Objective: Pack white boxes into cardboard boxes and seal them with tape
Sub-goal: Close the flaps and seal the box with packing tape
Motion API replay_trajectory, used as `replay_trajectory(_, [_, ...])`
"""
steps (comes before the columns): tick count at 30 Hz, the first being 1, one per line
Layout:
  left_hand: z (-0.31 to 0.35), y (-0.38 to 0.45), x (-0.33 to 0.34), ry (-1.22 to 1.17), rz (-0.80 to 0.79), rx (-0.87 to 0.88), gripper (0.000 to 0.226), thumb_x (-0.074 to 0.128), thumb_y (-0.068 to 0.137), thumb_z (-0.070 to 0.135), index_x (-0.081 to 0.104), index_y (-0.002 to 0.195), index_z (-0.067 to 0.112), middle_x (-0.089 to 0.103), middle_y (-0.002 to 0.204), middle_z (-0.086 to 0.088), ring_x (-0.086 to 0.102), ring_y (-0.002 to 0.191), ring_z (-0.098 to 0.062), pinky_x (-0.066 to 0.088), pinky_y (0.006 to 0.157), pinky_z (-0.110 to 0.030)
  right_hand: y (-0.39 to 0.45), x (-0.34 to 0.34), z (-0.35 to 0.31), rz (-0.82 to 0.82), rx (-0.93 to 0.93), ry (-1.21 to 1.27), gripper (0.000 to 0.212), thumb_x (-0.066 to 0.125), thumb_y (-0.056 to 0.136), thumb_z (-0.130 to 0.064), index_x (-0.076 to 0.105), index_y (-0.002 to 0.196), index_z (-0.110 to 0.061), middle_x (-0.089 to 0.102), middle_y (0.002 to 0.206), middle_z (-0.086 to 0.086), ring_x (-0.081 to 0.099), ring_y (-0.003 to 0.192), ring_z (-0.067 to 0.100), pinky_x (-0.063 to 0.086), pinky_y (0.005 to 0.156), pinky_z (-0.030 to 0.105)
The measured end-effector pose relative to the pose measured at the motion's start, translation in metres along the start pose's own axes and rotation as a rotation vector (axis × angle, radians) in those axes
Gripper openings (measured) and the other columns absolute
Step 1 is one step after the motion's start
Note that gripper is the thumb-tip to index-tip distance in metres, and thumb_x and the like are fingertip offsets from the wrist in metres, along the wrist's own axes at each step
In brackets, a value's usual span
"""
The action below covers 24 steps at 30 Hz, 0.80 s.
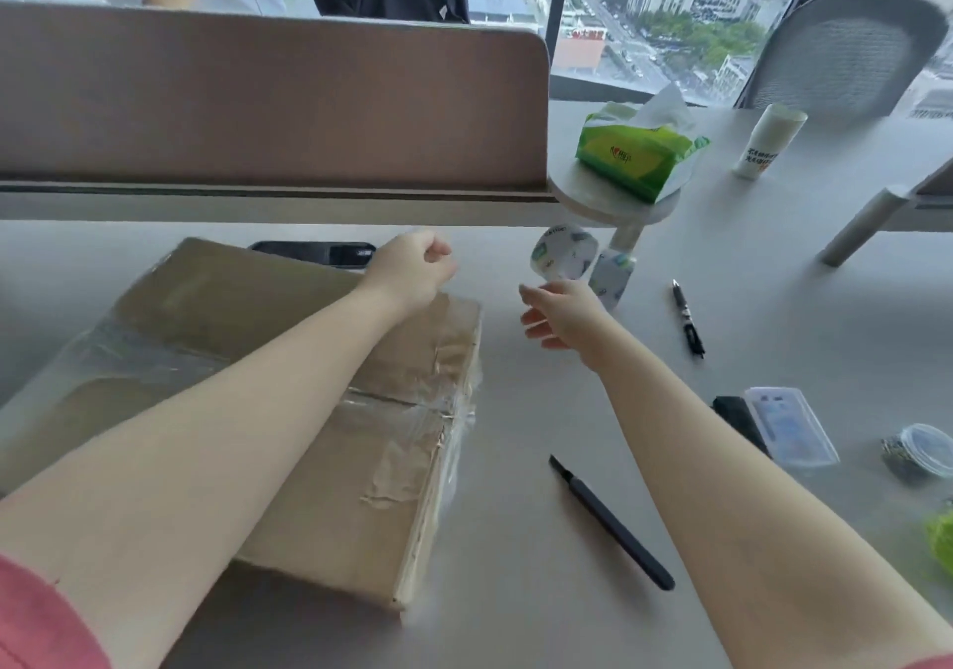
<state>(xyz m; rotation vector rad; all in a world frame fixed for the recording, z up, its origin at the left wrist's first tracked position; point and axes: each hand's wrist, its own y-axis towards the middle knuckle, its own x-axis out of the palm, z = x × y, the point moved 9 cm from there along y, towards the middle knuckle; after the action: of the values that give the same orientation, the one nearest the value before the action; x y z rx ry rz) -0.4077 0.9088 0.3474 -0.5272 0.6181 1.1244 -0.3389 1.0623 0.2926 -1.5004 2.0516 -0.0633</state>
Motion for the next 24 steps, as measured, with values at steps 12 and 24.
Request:
replay_trajectory(12, [-0.034, -0.092, -0.001, 0.259, -0.068, 0.097, 0.042, 0.047, 0.096, 0.026, 0.047, 0.133, 0.008, 0.042, 0.145, -0.007, 0.036, 0.135, -0.020, 0.028, 0.105, -0.025, -0.086, 0.093, 0.058, -0.300, 0.263, 0.425, 0.045, 0.040, 0.093, -0.050, 0.051, 0.067, -0.014, 0.060, 0.060, 0.000, 0.059, 0.064, 0.015, 0.046, 0.064, 0.027])
replay_trajectory(24, [-0.050, -0.099, 0.001, 0.359, -0.157, 0.277, 0.046, 0.045, 0.096, 0.026, 0.040, 0.138, 0.007, 0.031, 0.152, -0.007, 0.025, 0.142, -0.021, 0.015, 0.108, -0.022, -0.095, 0.084, 0.056, 0.119, 0.111, 0.571, 0.030, 0.050, 0.095, -0.016, 0.047, 0.066, -0.012, 0.046, 0.062, 0.001, 0.043, 0.040, 0.005, 0.047, 0.043, 0.015])
